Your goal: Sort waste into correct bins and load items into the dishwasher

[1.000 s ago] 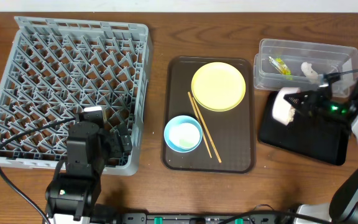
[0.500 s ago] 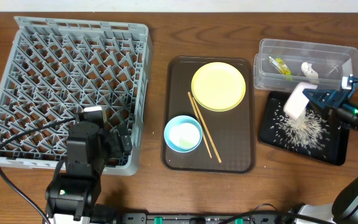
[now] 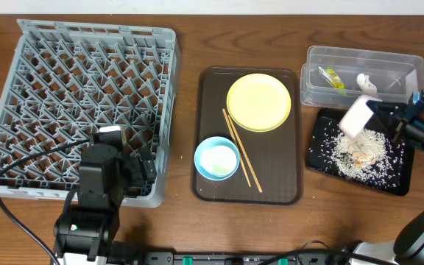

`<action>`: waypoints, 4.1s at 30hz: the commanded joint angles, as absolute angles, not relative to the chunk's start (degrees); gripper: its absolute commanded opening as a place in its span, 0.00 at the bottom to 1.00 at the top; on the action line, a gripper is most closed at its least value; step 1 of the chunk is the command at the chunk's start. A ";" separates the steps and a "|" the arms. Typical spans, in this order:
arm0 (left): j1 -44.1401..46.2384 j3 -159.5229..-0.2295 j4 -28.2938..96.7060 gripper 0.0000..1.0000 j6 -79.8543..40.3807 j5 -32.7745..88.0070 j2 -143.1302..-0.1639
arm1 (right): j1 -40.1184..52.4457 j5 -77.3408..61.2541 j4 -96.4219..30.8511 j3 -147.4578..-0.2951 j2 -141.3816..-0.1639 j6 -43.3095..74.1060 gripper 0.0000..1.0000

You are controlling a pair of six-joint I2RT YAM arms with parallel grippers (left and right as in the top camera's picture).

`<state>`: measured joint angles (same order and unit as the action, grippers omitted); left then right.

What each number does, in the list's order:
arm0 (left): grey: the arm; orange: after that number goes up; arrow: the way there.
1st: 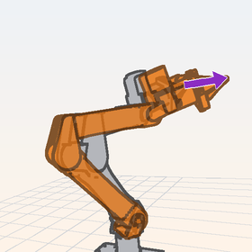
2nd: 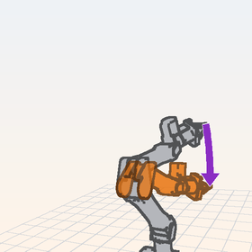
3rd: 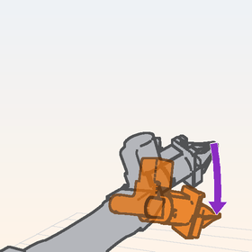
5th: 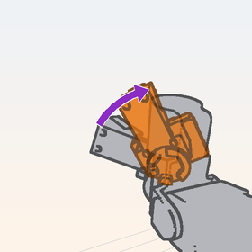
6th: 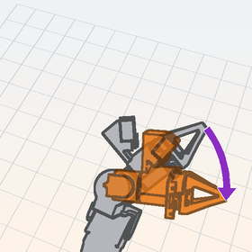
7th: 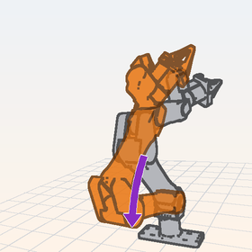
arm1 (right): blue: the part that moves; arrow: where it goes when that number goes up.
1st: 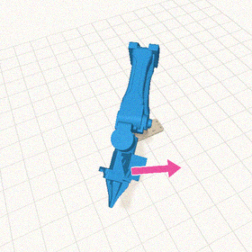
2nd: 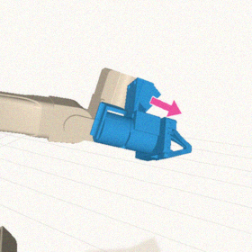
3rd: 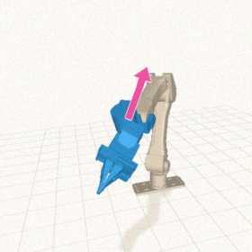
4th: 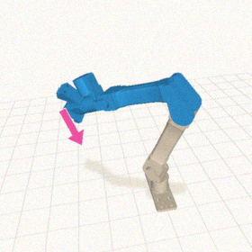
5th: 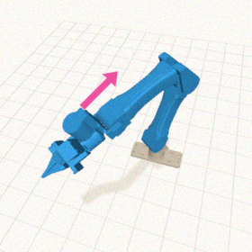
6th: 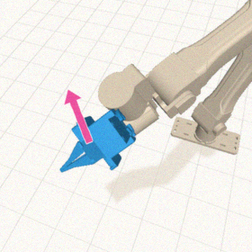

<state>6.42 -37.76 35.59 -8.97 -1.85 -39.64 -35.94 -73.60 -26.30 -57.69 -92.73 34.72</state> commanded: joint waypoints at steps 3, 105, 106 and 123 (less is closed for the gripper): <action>6.13 -38.92 35.57 0.99 -8.86 -1.89 -39.59 | -37.21 -82.21 -23.14 -57.63 -92.05 32.62 0.01; 6.13 -38.92 35.99 0.99 -8.84 -1.91 -39.59 | 25.89 -13.52 -28.12 -71.90 -98.85 -1.39 0.50; 6.13 -38.92 36.01 0.99 -8.84 -1.91 -39.59 | 26.00 -14.92 -29.06 -72.34 -97.84 -0.51 0.54; 6.13 -38.92 36.05 0.99 -8.84 -1.91 -39.59 | 34.22 -20.12 -39.64 -69.76 -99.74 5.50 0.36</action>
<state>6.42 -37.76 35.92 -8.97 -1.85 -39.64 33.08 -19.79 -39.42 -70.76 -97.82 3.20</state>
